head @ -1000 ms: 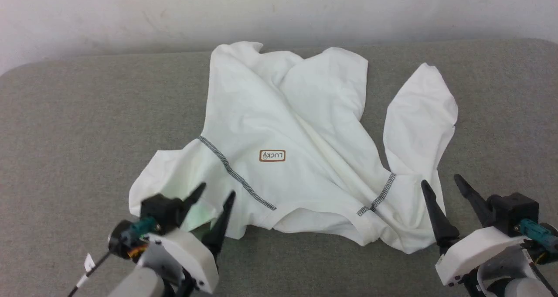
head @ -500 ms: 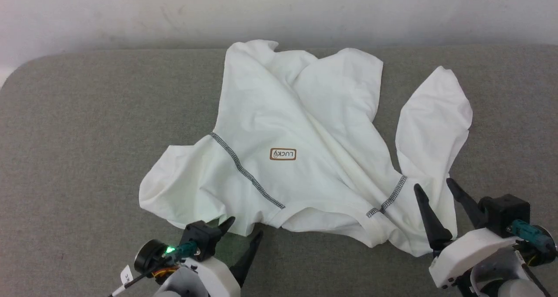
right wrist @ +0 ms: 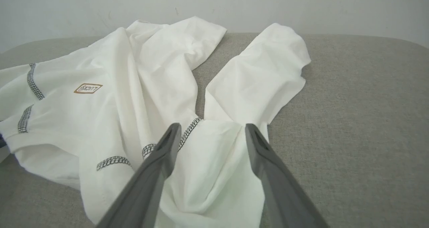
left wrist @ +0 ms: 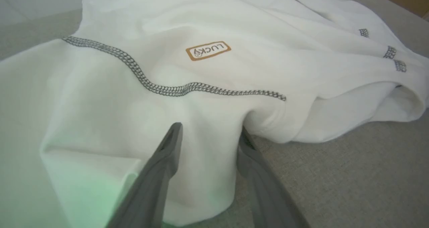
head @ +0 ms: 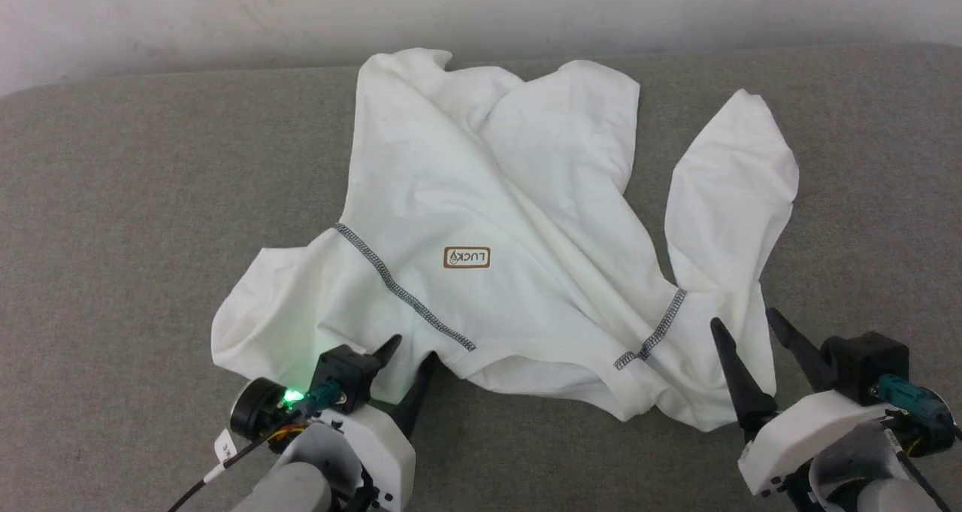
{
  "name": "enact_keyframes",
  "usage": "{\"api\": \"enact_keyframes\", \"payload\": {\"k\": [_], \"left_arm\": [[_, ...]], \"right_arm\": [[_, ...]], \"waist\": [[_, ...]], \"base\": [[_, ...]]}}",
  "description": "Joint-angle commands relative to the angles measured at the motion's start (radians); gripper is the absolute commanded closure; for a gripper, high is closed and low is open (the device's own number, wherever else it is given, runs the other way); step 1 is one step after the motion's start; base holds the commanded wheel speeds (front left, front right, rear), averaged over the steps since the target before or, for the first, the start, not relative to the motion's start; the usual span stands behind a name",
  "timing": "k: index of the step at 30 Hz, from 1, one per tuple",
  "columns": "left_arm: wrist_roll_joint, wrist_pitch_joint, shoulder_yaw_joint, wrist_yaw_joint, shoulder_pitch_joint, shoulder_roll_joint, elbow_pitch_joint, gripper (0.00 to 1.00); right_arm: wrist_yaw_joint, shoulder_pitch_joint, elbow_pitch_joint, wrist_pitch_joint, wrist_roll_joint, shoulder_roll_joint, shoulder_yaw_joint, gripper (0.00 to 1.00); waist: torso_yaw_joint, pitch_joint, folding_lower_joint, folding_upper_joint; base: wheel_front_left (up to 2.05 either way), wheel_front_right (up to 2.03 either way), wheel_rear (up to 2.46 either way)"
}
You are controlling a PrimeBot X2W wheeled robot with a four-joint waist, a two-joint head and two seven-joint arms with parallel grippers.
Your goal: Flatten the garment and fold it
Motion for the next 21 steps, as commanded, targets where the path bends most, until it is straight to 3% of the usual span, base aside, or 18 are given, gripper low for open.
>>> {"api": "enact_keyframes", "payload": {"k": [1,8,11,14,21], "left_arm": [[-0.002,-0.003,-0.003,-0.008,-0.011,-0.003,0.010,1.00],[-0.011,-0.018,-0.012,-0.020,0.001,-0.005,0.053,1.00],[-0.023,-0.051,0.004,-0.013,0.007,-0.010,0.043,1.00],[-0.032,-0.079,0.022,0.002,0.017,-0.010,0.017,1.00],[-0.047,-0.087,0.040,0.038,0.050,-0.003,-0.043,1.00]], "right_arm": [[-0.001,-0.005,0.002,0.004,0.009,-0.004,0.002,0.00],[-0.001,0.003,0.001,0.018,0.016,-0.015,0.001,0.00],[-0.001,0.013,-0.009,0.039,0.043,-0.028,0.056,0.00],[-0.001,0.038,-0.037,0.091,0.091,-0.074,0.137,0.00],[-0.001,0.084,-0.094,0.215,0.090,-0.246,0.300,0.00]], "waist": [[-0.001,-0.002,-0.0001,0.0000],[0.006,-0.033,-0.0001,0.0000],[0.009,-0.048,-0.0001,0.0000],[0.013,-0.065,-0.0001,0.0000],[0.029,-0.086,-0.0001,0.0000]], "base": [[0.00,0.00,0.00],[0.00,0.00,0.00],[0.00,0.00,0.00],[0.00,0.00,0.00],[0.00,0.00,0.00]]}}
